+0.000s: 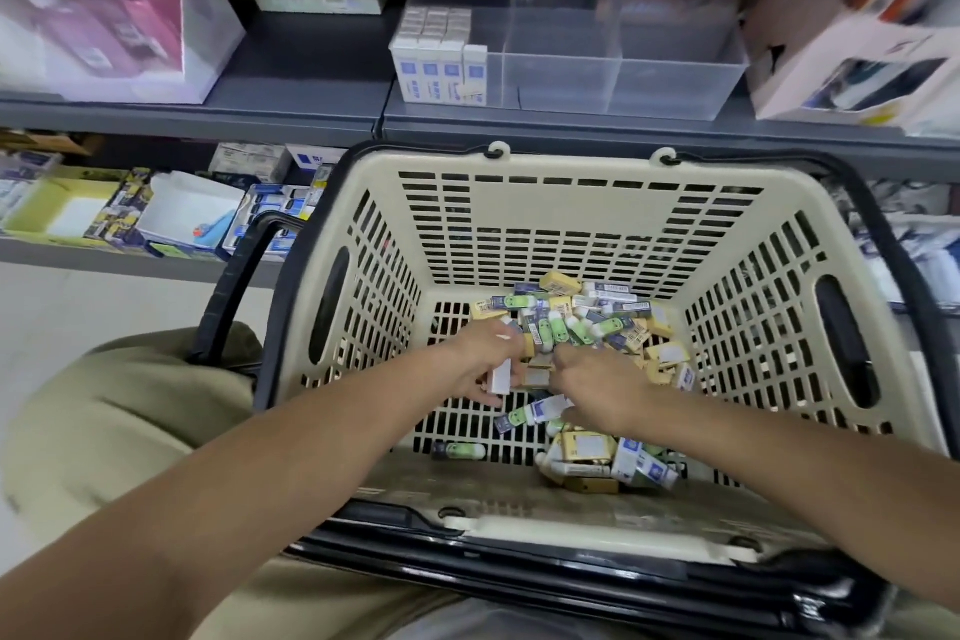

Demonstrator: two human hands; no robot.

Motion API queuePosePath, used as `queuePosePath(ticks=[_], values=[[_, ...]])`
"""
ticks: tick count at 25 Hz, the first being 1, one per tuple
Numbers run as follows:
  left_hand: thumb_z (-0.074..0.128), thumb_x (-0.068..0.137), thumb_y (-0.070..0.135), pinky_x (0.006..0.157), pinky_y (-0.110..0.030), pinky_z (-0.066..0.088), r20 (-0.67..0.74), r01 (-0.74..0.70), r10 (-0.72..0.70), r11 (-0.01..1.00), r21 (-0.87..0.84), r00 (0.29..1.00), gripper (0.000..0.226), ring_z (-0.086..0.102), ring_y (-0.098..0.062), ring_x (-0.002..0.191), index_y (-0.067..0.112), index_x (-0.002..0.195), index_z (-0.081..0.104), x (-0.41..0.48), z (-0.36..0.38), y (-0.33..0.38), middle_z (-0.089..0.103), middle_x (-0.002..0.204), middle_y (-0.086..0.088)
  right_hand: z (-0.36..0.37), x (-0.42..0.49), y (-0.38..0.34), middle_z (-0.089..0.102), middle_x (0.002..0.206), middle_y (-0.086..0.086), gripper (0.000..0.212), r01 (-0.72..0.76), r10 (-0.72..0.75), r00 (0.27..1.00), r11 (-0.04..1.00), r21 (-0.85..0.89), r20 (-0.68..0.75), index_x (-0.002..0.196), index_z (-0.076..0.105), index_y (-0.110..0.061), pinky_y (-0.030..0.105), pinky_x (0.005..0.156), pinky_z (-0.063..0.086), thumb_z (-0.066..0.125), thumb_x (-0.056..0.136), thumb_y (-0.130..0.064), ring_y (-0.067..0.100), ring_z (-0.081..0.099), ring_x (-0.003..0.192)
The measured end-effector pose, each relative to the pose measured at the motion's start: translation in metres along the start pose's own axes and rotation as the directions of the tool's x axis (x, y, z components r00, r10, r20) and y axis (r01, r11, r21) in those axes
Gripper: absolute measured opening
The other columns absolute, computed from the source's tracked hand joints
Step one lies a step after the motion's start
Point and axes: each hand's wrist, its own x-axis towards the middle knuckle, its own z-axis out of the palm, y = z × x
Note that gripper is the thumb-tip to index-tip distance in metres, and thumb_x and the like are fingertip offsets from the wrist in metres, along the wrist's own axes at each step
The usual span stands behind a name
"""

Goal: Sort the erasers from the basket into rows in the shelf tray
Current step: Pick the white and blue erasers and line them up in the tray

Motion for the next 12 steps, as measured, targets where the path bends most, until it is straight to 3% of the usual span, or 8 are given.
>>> queuePosePath(ticks=[1,3,6,9,11,12], values=[[0.049,0.096,0.020,0.058,-0.035,0.051,0.007,0.025,-0.025,1.000,-0.018,1.000,0.006,0.057,-0.013,0.066,0.017,0.101,0.050,0.000,-0.001,-0.002,0.058,0.076,-0.003,0.000,-0.001,0.001,0.050,0.115,0.006,0.030,0.000,0.000,1.000,1.000,0.028,-0.024,0.110,0.061,-0.013,0.033,0.068,0.050,0.060,0.085,-0.029,0.024,0.056,0.097],[0.046,0.097,0.017,0.061,-0.032,0.051,-0.022,0.040,-0.041,0.998,-0.055,0.999,0.007,0.056,-0.014,0.068,0.010,0.097,0.049,0.004,-0.003,-0.003,0.058,0.079,-0.006,-0.005,-0.003,0.010,0.059,0.104,0.001,0.025,-0.098,0.130,0.987,0.953,0.288,-0.095,0.104,0.063,-0.016,0.021,0.057,0.043,0.063,0.083,-0.030,0.015,0.058,0.083],[0.044,0.098,0.014,0.063,-0.026,0.052,0.024,0.000,0.004,0.984,-0.177,1.000,0.015,0.058,-0.017,0.077,0.006,0.090,0.054,0.004,-0.001,-0.001,0.060,0.082,-0.008,-0.016,-0.008,0.026,0.059,0.071,-0.009,0.022,-0.205,0.366,0.926,0.699,0.686,-0.096,0.087,0.062,-0.017,0.019,0.050,0.036,0.070,0.080,-0.036,0.005,0.053,0.062],[0.051,0.095,0.025,0.085,-0.035,0.054,0.240,-0.008,0.109,0.922,-0.386,0.965,0.023,0.063,-0.024,0.094,0.004,0.103,0.057,0.002,0.008,-0.001,0.066,0.095,-0.013,-0.021,-0.011,0.015,0.058,0.063,-0.013,0.021,-0.129,0.364,0.925,0.576,0.808,-0.112,0.073,0.060,-0.023,0.015,0.050,0.038,0.075,0.074,-0.036,0.000,0.053,0.056],[0.056,0.093,0.022,0.081,-0.033,0.056,0.247,-0.017,0.108,0.939,-0.344,0.963,0.034,0.064,-0.021,0.095,0.004,0.120,0.050,0.001,0.013,-0.001,0.064,0.113,-0.014,-0.021,-0.018,0.018,0.059,0.062,-0.016,0.016,-0.127,0.312,0.946,0.595,0.794,-0.083,0.068,0.062,-0.026,0.010,0.050,0.039,0.075,0.075,-0.032,-0.004,0.053,0.055],[0.058,0.092,0.022,0.077,-0.033,0.056,0.234,-0.018,0.093,0.952,-0.304,0.968,0.048,0.061,-0.021,0.100,0.005,0.133,0.041,0.001,0.014,-0.001,0.057,0.128,-0.014,-0.021,-0.024,0.026,0.060,0.064,-0.017,0.012,-0.170,0.288,0.957,0.654,0.738,-0.035,0.071,0.065,-0.025,0.010,0.053,0.041,0.074,0.077,-0.031,-0.004,0.055,0.059]])
